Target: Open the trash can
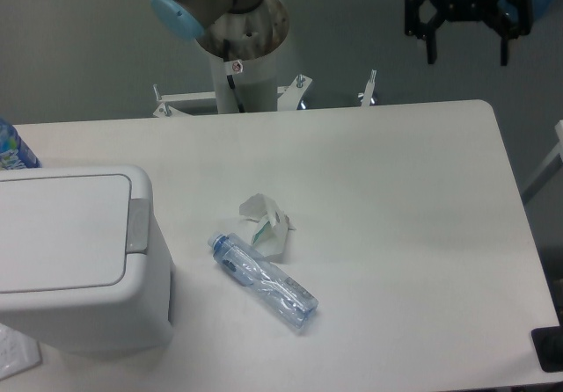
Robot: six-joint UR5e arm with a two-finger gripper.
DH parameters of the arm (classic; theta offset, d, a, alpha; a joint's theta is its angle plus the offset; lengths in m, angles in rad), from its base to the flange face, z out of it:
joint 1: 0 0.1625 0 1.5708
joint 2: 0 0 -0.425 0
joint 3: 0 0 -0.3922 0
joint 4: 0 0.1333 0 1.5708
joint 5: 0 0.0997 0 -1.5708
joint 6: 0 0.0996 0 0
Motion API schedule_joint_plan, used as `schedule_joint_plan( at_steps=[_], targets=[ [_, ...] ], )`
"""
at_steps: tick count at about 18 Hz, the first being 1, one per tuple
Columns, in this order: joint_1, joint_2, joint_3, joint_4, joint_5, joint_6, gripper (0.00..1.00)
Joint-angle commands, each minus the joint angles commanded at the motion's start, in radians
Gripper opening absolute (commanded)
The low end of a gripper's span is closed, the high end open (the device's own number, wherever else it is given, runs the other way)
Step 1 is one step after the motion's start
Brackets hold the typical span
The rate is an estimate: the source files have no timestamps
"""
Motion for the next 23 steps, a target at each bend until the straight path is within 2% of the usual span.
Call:
schedule_joint_plan(
  at_steps=[5,10,18,23],
  targets=[
    [-0.003,0.008,-0.021,-0.002,-0.012,-0.052,1.0],
    [-0.043,0.015,-0.034,0.003,-0.066,-0.23,1.0],
    [-0.204,0.0,-0.034,0.066,-0.072,-0.563,1.0],
    [-0.316,-0.044,-0.032,0.133,-0.069,-0.803,1.0]
  ],
)
